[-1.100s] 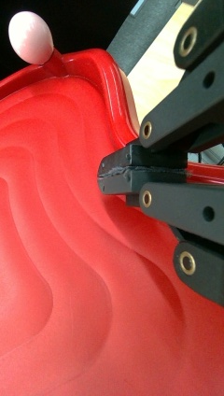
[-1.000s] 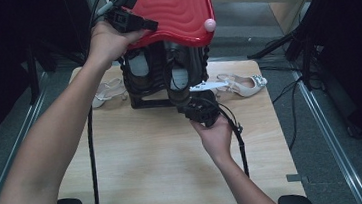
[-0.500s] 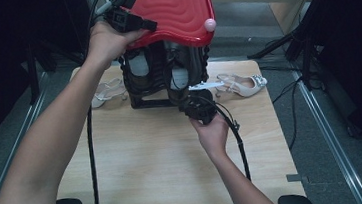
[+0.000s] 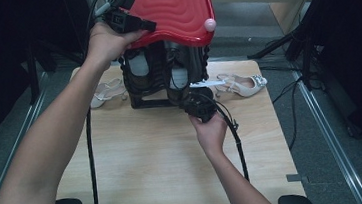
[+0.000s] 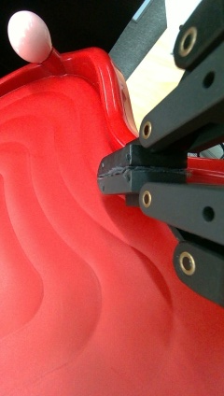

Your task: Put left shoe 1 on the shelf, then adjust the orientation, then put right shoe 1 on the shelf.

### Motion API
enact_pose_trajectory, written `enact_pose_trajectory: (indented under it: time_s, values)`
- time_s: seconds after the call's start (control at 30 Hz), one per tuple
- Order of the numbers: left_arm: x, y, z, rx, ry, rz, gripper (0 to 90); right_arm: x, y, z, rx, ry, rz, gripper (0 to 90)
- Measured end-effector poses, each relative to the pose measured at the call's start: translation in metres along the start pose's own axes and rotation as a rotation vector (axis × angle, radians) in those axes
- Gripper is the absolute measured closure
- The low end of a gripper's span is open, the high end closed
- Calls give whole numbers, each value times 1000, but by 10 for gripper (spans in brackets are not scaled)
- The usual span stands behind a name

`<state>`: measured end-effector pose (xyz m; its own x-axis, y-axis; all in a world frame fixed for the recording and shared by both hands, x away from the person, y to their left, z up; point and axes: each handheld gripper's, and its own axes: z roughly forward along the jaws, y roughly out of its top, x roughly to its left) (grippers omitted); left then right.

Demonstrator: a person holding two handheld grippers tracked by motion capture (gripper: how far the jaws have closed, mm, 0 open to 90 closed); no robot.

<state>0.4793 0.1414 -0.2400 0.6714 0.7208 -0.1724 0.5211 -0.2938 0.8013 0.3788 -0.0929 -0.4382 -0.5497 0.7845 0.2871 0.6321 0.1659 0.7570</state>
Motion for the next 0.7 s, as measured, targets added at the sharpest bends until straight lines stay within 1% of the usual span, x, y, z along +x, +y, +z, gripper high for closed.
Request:
enact_pose_trajectory:
  time_s: [0.17,0.27,0.37,0.43,0.5,0.57,0.63,0.7]
  values:
    - [1,0,-1,4,-2,-1,900,4,6,4,-24,15,30,900]
    - [2,0,-1,7,-5,-1,900,9,11,10,-26,5,16,900]
    - [2,-1,-2,6,-5,0,900,12,17,16,-32,9,38,900]
    - [3,-2,-3,13,-8,4,900,14,22,18,-50,1,40,900]
    - [4,-2,-4,13,-6,2,900,15,26,18,-58,5,45,900]
    - [4,-3,-4,10,-6,0,900,15,32,18,-60,-17,39,900]
    - [3,-3,-4,4,-4,-1,900,13,35,17,-62,-26,39,900]
    - [3,-4,-4,0,-4,-2,900,7,38,16,-59,-49,47,900]
